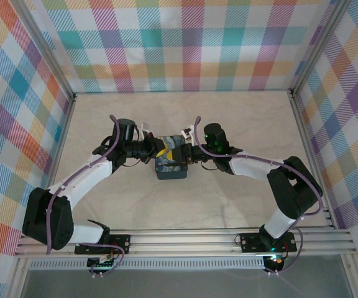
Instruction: Unlock a padlock with a key
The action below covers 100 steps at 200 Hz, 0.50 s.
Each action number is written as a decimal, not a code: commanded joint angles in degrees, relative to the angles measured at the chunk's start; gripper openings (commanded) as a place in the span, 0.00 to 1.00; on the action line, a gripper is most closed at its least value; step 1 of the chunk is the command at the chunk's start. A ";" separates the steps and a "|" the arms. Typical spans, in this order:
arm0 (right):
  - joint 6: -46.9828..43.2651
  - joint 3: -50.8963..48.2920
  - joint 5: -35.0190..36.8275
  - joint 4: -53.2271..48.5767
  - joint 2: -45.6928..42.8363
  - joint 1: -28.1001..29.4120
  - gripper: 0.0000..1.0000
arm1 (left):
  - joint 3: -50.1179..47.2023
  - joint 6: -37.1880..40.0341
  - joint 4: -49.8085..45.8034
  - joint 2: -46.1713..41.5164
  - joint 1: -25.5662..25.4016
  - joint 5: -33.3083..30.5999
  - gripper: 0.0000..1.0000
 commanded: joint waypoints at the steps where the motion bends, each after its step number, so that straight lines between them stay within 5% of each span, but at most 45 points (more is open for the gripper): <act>1: 1.36 0.11 -1.79 4.05 0.34 0.28 0.33 | -0.66 -0.53 1.61 -1.34 0.62 1.47 0.00; 100: 2.62 -0.16 -2.42 5.69 0.31 0.34 0.18 | -1.69 -0.62 1.92 -2.06 1.44 1.55 0.00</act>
